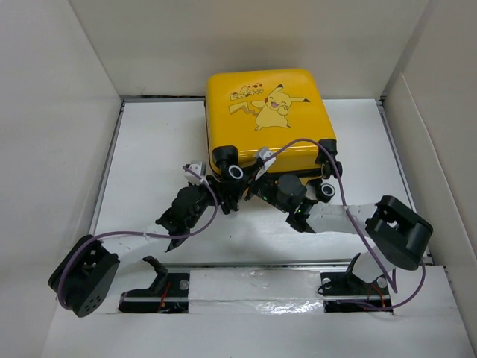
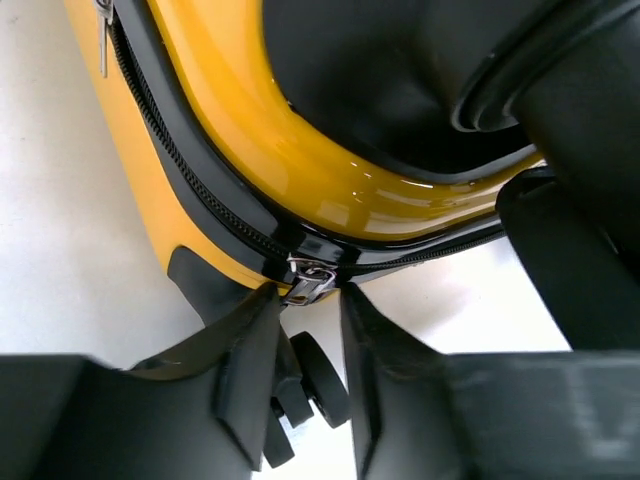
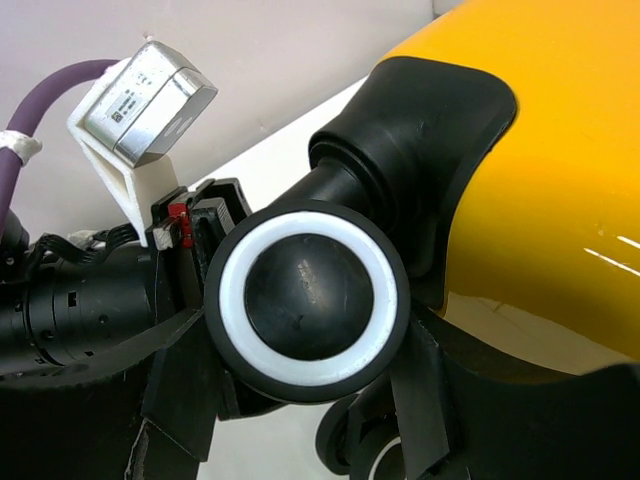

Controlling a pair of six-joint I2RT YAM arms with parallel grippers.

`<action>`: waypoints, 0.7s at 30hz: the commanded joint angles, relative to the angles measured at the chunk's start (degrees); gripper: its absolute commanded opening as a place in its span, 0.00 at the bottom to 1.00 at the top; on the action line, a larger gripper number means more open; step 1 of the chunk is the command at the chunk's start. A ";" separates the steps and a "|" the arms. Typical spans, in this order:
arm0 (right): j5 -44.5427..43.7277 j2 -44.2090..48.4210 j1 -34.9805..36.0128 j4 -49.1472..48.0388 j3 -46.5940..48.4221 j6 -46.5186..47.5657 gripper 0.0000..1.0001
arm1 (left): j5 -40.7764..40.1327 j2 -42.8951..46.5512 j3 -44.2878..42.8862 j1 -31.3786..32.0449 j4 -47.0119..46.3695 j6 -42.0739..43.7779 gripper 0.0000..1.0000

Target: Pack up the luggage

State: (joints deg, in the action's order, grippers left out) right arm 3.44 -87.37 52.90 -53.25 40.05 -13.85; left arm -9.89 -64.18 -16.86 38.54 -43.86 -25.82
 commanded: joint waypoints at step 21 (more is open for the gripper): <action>-3.18 7.38 0.27 -7.22 -2.78 -0.04 0.00 | -19.56 9.43 -1.68 -6.70 7.64 0.25 0.00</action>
State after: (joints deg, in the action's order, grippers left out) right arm 1.54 -85.25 52.73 -53.01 37.93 -13.67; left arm -21.04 -56.88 -18.46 36.95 -35.38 -25.50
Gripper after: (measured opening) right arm 0.637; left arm 0.012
